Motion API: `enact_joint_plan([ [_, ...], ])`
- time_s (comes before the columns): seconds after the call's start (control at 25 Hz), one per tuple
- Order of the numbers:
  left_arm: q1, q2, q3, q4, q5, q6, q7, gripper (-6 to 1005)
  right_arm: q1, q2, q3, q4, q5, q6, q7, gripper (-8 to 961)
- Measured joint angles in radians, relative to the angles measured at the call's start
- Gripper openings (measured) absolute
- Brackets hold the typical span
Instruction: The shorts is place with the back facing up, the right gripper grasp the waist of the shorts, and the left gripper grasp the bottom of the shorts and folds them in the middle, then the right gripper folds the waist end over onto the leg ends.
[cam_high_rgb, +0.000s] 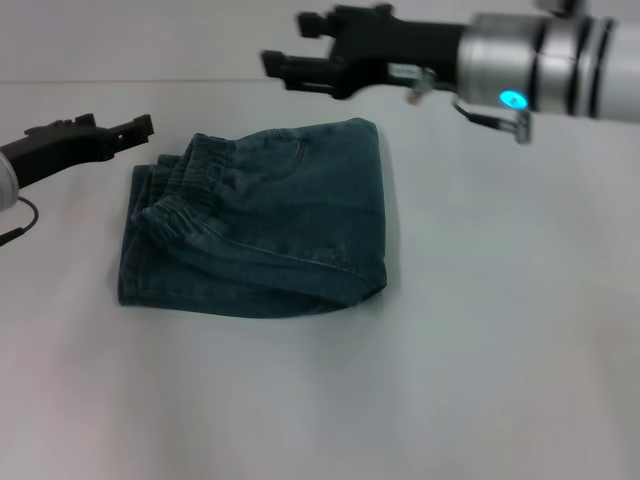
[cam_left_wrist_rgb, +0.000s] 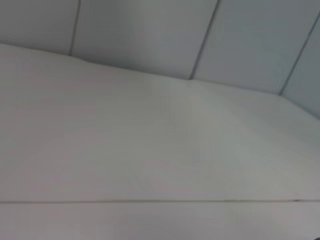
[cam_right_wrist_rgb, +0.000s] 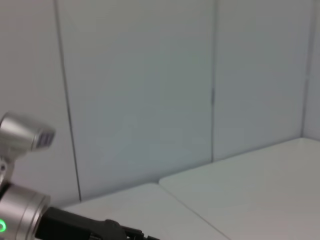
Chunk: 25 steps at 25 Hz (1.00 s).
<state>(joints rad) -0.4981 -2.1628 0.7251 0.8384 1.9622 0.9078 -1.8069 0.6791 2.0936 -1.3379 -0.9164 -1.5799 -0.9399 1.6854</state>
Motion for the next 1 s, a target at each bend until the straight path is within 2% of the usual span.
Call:
enact_joint_plan([
  [0.04,0.0,0.0,0.0,0.0,-0.013,0.015,-0.001,914,-0.03,-0.002,0.004,-0.008,0.028,-0.017,-0.003,574],
  [0.12,0.004,0.0,0.0,0.0,-0.035,0.04,-0.002,915,-0.115,-0.006,0.027,-0.012,0.099,-0.079,-0.024,646],
  [0.16,0.006,0.0,0.0,0.0,-0.047,0.056,-0.001,915,-0.115,-0.006,0.027,-0.012,0.099,-0.079,-0.024,682],
  [0.48,0.013,-0.001,0.004,-0.013,-0.112,0.191,0.015,917,-0.316,-0.002,0.12,0.012,0.257,-0.264,-0.14,946],
  [0.64,0.021,-0.003,0.006,-0.021,-0.141,0.232,0.03,917,-0.394,-0.002,0.184,0.067,0.317,-0.345,-0.211,946],
  [0.84,0.049,-0.002,0.0,-0.053,-0.252,0.297,0.107,917,-0.434,-0.007,0.328,0.177,0.32,-0.498,-0.284,946],
  [1.0,0.062,-0.001,0.0,-0.069,-0.276,0.324,0.12,918,-0.459,-0.008,0.389,0.189,0.291,-0.559,-0.3,946],
])
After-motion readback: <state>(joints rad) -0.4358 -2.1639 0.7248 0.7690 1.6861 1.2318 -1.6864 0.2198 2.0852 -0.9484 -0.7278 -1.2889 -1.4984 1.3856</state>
